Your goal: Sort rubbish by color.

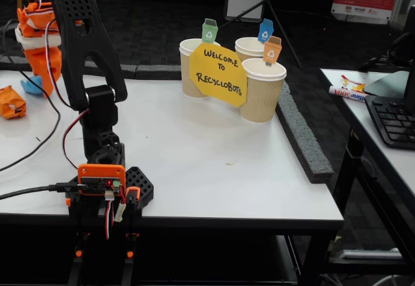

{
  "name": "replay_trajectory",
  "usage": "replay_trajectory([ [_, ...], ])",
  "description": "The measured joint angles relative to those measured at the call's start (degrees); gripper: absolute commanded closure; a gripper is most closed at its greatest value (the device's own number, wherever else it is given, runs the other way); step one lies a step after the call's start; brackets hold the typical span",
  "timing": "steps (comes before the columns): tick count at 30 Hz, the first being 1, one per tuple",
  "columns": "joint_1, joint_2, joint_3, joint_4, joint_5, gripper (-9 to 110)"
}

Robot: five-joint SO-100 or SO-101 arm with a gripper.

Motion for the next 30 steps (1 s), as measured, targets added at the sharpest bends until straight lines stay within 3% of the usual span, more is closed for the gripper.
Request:
replay_trajectory([
  [3, 0.00, -0.62, -0.18, 0.00, 0.00, 101],
  [19, 0.09, 0.18, -5.98, 10.28, 0.00, 101],
  [30, 0.00, 28.39, 18.72, 4.92, 0.00, 101],
])
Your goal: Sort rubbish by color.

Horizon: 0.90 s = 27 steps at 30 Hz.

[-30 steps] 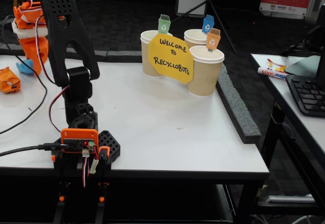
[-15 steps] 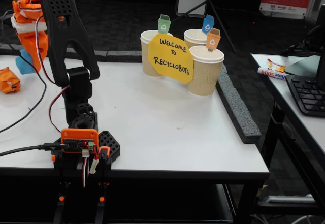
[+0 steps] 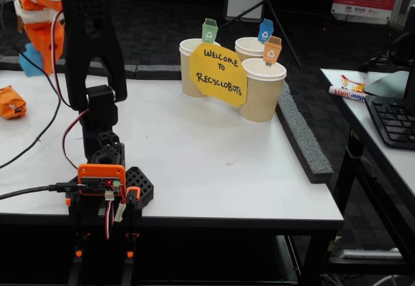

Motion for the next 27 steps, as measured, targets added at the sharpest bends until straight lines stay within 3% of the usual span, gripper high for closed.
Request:
replay_trajectory([
  [12, 3.16, 42.10, 29.18, -3.16, 0.00, 101],
  [27, 13.45, 77.87, 42.71, 2.99, 0.00, 101],
])
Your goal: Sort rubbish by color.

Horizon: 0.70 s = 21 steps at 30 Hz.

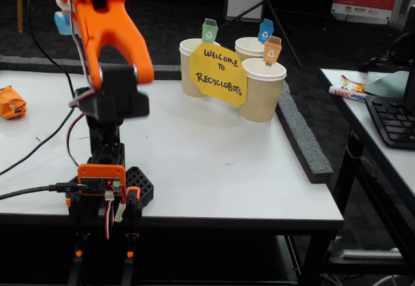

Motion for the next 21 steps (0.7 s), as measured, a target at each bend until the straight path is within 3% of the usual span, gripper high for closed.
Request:
replay_trajectory([
  [21, 14.41, 19.60, 2.20, 8.70, 0.00, 101],
])
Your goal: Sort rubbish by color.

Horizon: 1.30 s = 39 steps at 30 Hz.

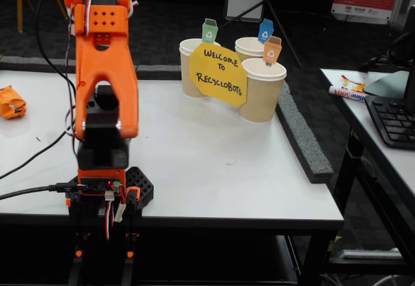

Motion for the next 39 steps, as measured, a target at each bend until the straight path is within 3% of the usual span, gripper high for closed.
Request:
replay_trajectory([
  [22, 26.37, 0.00, -6.59, 5.62, 0.00, 101],
  [39, 36.30, 1.14, -16.17, 10.72, 0.00, 101],
])
